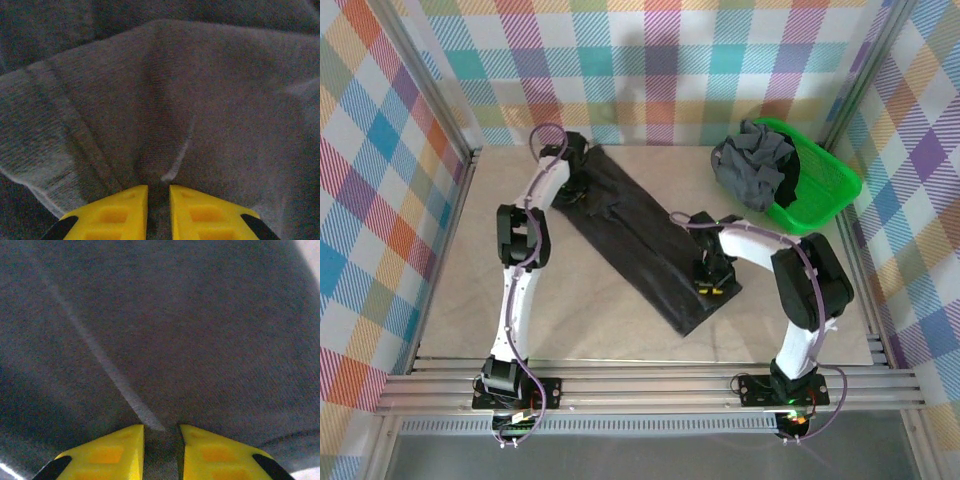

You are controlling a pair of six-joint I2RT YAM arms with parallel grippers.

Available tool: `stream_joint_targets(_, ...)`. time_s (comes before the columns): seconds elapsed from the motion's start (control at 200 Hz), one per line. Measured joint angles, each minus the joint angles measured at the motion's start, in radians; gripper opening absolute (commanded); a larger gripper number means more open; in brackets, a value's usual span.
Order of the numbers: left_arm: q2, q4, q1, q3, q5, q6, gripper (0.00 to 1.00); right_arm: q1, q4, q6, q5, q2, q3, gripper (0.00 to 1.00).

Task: Fold and stack the t-shirts

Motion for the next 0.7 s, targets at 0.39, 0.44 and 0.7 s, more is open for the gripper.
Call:
stream_joint_targets(0.39,0.175,0.338,-0.121,0.216,0.15,-0.037,0.4,0.272,0.095,0.23,-0.247,0.088,0.093,0.33)
stream_joint_targets(0.44,0.194,0.341,-0.121,0.255,0.155,-0.036,0.45,0.27,0.097,0.241,-0.25,0.087,0.096,0.36)
stream_joint_targets(0.7,0.022,0.211,-0.122,0.084,0.052,0.017,0.48,0.215,0.076,0.257,-0.23,-0.164,0.021,0.46)
